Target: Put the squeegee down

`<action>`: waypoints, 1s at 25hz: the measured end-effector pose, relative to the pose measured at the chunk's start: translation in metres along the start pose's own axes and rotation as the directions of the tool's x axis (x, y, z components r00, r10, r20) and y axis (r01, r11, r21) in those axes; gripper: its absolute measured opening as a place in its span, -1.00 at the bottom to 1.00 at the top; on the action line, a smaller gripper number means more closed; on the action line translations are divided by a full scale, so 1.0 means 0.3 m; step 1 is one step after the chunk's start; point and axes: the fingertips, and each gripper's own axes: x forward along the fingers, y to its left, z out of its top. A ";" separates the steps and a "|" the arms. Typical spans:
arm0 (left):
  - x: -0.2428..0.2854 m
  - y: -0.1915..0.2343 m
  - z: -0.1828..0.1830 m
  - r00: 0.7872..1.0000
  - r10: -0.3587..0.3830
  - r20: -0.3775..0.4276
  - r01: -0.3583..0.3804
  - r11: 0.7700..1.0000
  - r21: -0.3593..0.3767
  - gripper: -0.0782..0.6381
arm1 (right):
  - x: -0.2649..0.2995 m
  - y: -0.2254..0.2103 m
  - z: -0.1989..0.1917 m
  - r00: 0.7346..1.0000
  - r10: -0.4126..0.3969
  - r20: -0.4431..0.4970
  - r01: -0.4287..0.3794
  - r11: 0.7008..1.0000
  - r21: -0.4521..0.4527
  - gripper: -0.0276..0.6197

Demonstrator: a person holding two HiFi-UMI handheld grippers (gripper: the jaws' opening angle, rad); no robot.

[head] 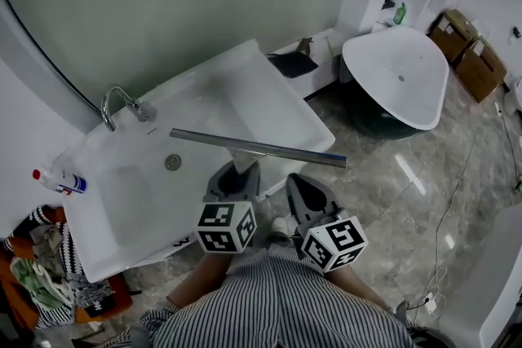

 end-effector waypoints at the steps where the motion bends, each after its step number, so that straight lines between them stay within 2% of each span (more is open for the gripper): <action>1: 0.031 0.004 0.008 1.000 0.003 -0.001 -0.003 1.000 -0.001 -0.46 | 0.021 -0.019 0.008 1.000 0.015 -0.003 -0.015 1.000 0.001 -0.87; 8: 0.245 0.033 0.074 1.000 0.023 -0.003 -0.023 1.000 -0.008 -0.46 | 0.184 -0.160 0.068 0.997 0.069 -0.042 -0.070 0.997 -0.021 -0.87; 15: 0.410 0.053 0.088 0.999 0.042 -0.020 -0.043 0.999 -0.028 -0.46 | 0.284 -0.275 0.067 0.991 0.106 -0.082 -0.106 0.994 -0.004 -0.87; 20: 0.475 0.062 0.067 0.997 0.059 -0.050 -0.061 0.998 -0.033 -0.46 | 0.307 -0.351 0.081 0.995 0.089 -0.055 -0.088 0.996 0.014 -0.87; 25: 0.490 0.078 0.053 0.994 0.073 -0.080 -0.075 0.997 -0.032 -0.46 | 0.313 -0.354 0.045 0.992 0.091 -0.087 -0.087 0.995 0.051 -0.87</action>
